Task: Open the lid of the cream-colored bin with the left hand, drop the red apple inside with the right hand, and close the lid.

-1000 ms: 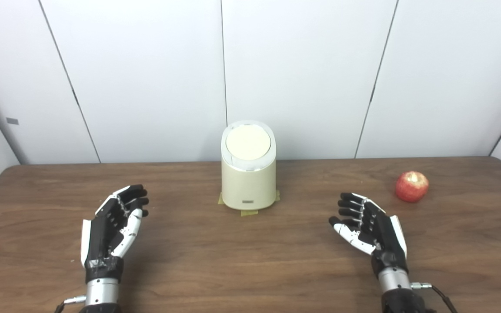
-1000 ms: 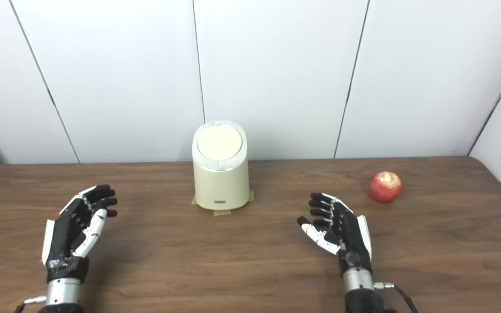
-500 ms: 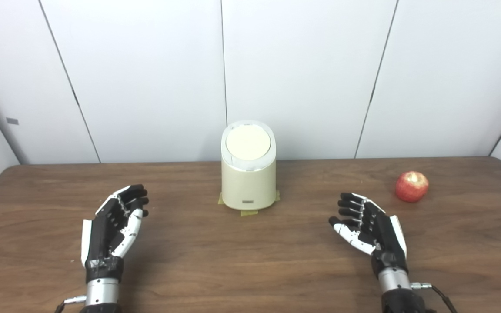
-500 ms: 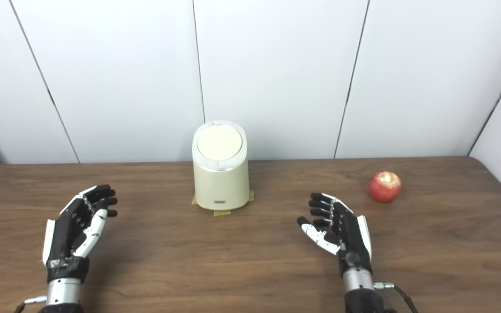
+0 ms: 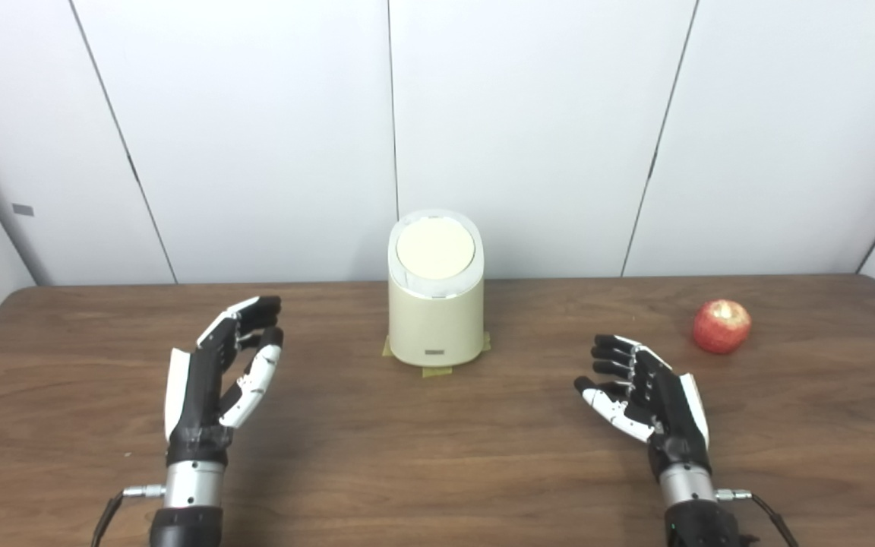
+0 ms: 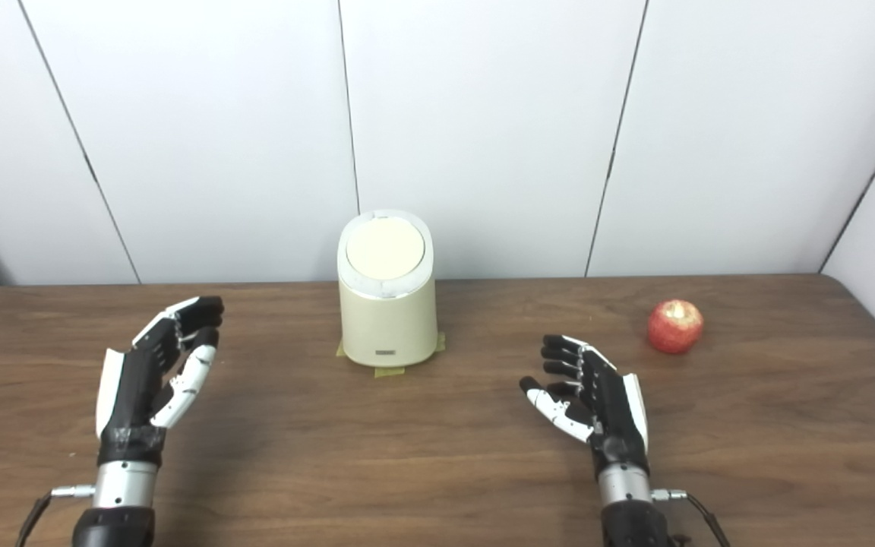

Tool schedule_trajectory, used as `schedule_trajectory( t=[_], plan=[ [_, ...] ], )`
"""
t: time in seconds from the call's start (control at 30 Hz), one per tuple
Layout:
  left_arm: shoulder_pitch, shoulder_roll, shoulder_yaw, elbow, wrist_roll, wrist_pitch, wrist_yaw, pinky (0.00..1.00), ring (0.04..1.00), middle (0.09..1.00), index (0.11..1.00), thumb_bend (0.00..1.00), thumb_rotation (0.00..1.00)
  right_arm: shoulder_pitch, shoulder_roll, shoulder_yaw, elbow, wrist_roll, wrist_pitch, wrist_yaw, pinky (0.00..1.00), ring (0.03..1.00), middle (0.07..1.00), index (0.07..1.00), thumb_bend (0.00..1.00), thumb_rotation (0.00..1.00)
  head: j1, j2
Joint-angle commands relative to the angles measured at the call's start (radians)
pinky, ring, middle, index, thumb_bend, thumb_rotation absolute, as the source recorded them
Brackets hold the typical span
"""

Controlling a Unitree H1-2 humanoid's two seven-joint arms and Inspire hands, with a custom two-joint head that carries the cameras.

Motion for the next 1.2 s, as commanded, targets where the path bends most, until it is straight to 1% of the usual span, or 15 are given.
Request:
schedule_trajectory(
  t=[0.0, 0.03, 0.07, 0.13, 0.17, 0.2, 0.27, 0.3, 0.43, 0.63, 0.7, 0.77, 0.9, 0.97, 1.17],
  plan=[
    [-0.1, -0.01, -0.003, -0.049, -0.005, 0.065, -0.003, 0.71, 0.778, 0.789, 0.761, 0.59, 0.48, -0.039, 0.002, 0.006, -0.02, -0.011, -0.034, -0.004, 0.61, 0.701, 0.71, 0.695, 0.25, 0.08, -0.001, 0.001],
    [-0.115, -0.012, -0.004, -0.054, -0.009, 0.093, -0.006, 0.71, 0.787, 0.801, 0.775, 0.62, 0.47, -0.038, 0.001, 0.008, -0.021, -0.016, -0.033, -0.006, 0.61, 0.7, 0.71, 0.695, 0.25, 0.08, -0.001, 0.001],
    [-0.149, -0.012, -0.009, -0.06, -0.008, 0.152, -0.018, 0.71, 0.792, 0.807, 0.783, 0.63, 0.46, -0.038, 0.001, 0.009, -0.02, -0.014, -0.035, -0.006, 0.6, 0.7, 0.71, 0.695, 0.25, 0.08, -0.001, 0.001],
    [-0.204, -0.011, -0.02, -0.069, 0.006, 0.26, -0.035, 0.82, 0.892, 0.901, 0.888, 0.74, 0.48, -0.038, 0.004, 0.006, -0.018, 0.002, -0.039, -0.002, 0.61, 0.702, 0.711, 0.696, 0.25, 0.07, -0.002, 0.0],
    [-0.226, -0.008, -0.027, -0.072, 0.016, 0.306, -0.044, 0.85, 0.916, 0.925, 0.912, 0.77, 0.49, -0.038, 0.004, 0.006, -0.017, 0.004, -0.041, -0.001, 0.61, 0.703, 0.711, 0.696, 0.25, 0.07, -0.002, -0.001],
    [-0.263, 0.003, -0.043, -0.07, 0.044, 0.374, -0.058, 0.92, 0.965, 0.969, 0.957, 0.79, 0.51, -0.037, 0.004, 0.006, -0.016, 0.007, -0.042, 0.001, 0.61, 0.703, 0.711, 0.696, 0.25, 0.07, -0.002, -0.002],
    [-0.31, 0.018, -0.064, -0.065, 0.076, 0.461, -0.074, 0.98, 0.991, 0.992, 0.989, 0.84, 0.56, -0.038, 0.004, 0.008, -0.013, 0.009, -0.047, 0.003, 0.62, 0.709, 0.719, 0.703, 0.25, 0.07, -0.002, -0.004],
    [-0.334, 0.025, -0.075, -0.053, 0.089, 0.483, -0.077, 0.99, 0.997, 0.997, 0.996, 0.87, 0.57, -0.039, 0.005, 0.008, -0.011, 0.013, -0.048, 0.004, 0.61, 0.708, 0.719, 0.703, 0.25, 0.06, -0.003, -0.005],
    [-0.418, 0.035, -0.119, 0.008, 0.156, 0.539, -0.062, 1.0, 1.0, 1.0, 1.0, 0.94, 0.55, -0.041, 0.007, 0.007, -0.007, 0.022, -0.046, 0.009, 0.62, 0.715, 0.721, 0.708, 0.25, 0.06, -0.002, -0.008],
    [-0.521, 0.024, -0.183, 0.095, 0.256, 0.632, -0.05, 1.0, 1.0, 1.0, 1.0, 0.96, 0.55, -0.048, 0.005, 0.008, 0.008, 0.018, -0.038, 0.004, 0.63, 0.718, 0.723, 0.708, 0.26, 0.09, 0.0, -0.021],
    [-0.545, 0.013, -0.195, 0.125, 0.299, 0.64, -0.062, 1.0, 1.0, 1.0, 1.0, 0.96, 0.55, -0.051, 0.003, 0.009, 0.015, 0.019, -0.042, 0.006, 0.63, 0.717, 0.723, 0.708, 0.26, 0.09, 0.001, -0.023],
    [-0.562, 0.001, -0.197, 0.152, 0.327, 0.641, -0.095, 1.0, 1.0, 1.0, 1.0, 0.96, 0.55, -0.053, 0.0, 0.009, 0.025, 0.019, -0.049, 0.008, 0.62, 0.715, 0.722, 0.709, 0.26, 0.1, 0.001, -0.024],
    [-0.586, -0.024, -0.194, 0.209, 0.351, 0.641, -0.137, 1.0, 1.0, 1.0, 1.0, 0.99, 0.52, -0.055, -0.002, 0.011, 0.036, 0.01, -0.053, 0.002, 0.62, 0.713, 0.723, 0.708, 0.27, 0.12, 0.0, -0.032],
    [-0.595, -0.033, -0.196, 0.233, 0.369, 0.641, -0.144, 1.0, 1.0, 1.0, 1.0, 1.0, 0.51, -0.055, -0.004, 0.014, 0.039, 0.002, -0.06, 0.0, 0.62, 0.712, 0.722, 0.709, 0.27, 0.13, 0.0, -0.032],
    [-0.607, -0.053, -0.221, 0.295, 0.403, 0.641, -0.126, 1.0, 1.0, 1.0, 1.0, 1.0, 0.48, -0.054, 0.001, 0.01, 0.039, 0.005, -0.054, -0.001, 0.63, 0.721, 0.727, 0.709, 0.27, 0.17, -0.004, -0.032]
  ],
)
